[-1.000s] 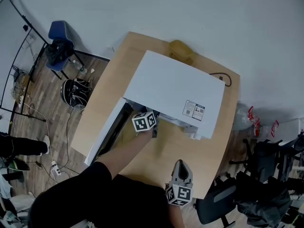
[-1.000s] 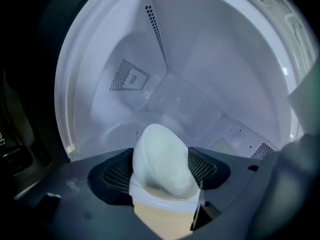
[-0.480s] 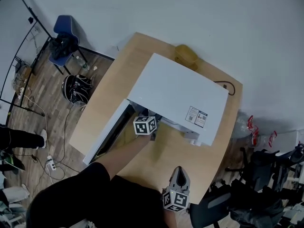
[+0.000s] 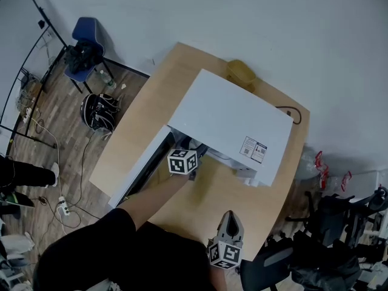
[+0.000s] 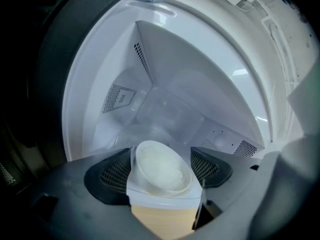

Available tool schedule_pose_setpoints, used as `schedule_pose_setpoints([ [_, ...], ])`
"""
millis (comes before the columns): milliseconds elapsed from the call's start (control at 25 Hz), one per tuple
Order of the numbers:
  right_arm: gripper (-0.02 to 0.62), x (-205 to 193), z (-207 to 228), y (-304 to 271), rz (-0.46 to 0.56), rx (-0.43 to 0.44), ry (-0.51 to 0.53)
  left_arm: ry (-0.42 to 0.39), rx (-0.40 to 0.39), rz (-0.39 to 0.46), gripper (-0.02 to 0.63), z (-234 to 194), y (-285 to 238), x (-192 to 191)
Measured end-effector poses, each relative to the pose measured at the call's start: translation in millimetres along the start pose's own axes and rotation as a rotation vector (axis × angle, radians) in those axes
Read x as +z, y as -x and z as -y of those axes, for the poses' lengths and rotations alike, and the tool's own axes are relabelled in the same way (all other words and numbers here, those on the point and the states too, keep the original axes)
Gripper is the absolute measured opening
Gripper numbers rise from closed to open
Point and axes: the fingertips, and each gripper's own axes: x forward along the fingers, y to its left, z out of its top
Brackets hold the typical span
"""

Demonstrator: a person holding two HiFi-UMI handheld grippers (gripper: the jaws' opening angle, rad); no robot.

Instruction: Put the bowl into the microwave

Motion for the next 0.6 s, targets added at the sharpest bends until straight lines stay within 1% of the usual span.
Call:
schedule_pose_setpoints([
  [120,0.06,4,-6,-1,0.007,0.018,0.015,-0.005,-0.007,0.017,0.345,2,16,2],
  [200,0.06,2,-10,0,0.005,0.023,0.018,-0.031,-0.018,0.013,0.345,5,26,-3],
  [280,0.06,0,-15,2,0.0,0.028,0.028,-0.098,-0.028,-0.01,0.345,9,32,-11],
  [400,0.06,2,-25,5,0.006,0.037,0.085,-0.22,-0.021,-0.057,0.345,11,35,-21],
  [440,0.06,4,-28,5,0.012,0.04,0.095,-0.243,-0.019,-0.07,0.345,10,35,-23],
  [600,0.06,5,-30,8,0.02,0.038,0.094,-0.255,-0.021,-0.115,0.345,7,30,-30],
])
